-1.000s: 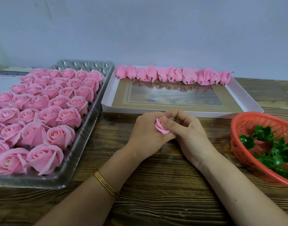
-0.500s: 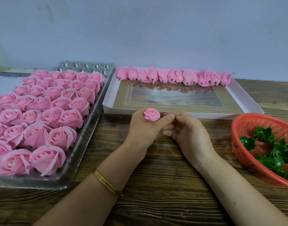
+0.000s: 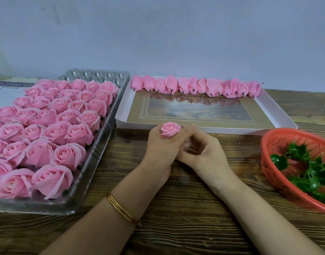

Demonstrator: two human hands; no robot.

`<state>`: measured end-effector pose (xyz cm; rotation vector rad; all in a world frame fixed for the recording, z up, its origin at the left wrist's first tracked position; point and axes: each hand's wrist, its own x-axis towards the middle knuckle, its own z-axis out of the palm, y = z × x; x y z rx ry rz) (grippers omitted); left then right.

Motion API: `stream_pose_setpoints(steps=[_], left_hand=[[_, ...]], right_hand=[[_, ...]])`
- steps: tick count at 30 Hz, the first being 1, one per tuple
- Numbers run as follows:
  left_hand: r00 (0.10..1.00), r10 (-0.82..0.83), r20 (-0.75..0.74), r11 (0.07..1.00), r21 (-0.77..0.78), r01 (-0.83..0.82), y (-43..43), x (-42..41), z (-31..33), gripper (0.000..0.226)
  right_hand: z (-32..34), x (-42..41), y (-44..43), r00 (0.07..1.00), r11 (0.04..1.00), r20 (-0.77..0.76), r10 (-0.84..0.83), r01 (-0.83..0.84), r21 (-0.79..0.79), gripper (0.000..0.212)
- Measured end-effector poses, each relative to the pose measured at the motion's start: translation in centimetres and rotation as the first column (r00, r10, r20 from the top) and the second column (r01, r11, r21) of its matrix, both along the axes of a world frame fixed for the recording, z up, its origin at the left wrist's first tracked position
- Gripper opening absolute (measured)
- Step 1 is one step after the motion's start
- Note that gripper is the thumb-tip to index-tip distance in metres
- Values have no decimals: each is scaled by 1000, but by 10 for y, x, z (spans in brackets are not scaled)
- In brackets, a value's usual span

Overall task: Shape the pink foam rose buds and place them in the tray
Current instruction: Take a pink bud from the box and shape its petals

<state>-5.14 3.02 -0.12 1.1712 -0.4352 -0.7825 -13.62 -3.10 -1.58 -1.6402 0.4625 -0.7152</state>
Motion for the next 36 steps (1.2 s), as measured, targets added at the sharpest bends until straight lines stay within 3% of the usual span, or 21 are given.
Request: stream_pose_setpoints(steps=[7,12,20,26,28,31,36], left_hand=[[997,-82,-10,996,-27,82,0,3,2,13],[990,-140,10,990,-24,140,1,7,3,29],[975,-204,93,978,-12,206,4,11,4,51],[981,-170,91,985,-16,172,3,11,0,34],[985,-152,84,988,-17,154,0,11,-1,17],[984,-153,92,986,-45,158,-1,11,-5,25],[977,-179,112,980,-69,187,-1,11,-7,11]], right_hand=[[-1,0,-2,999,999,32,29,-29,25,29],[-3,-1,-4,994,989,87,72,-82,119,32],[-2,-3,-7,983,942,85,163,-180,284,13],[-4,-2,-7,978,921,100,182,-205,332,19],[-3,-3,-6,977,940,115,177,-203,276,23],[-3,-1,-4,987,974,96,131,-146,172,30],[-1,-1,-3,994,987,69,89,-97,125,43]])
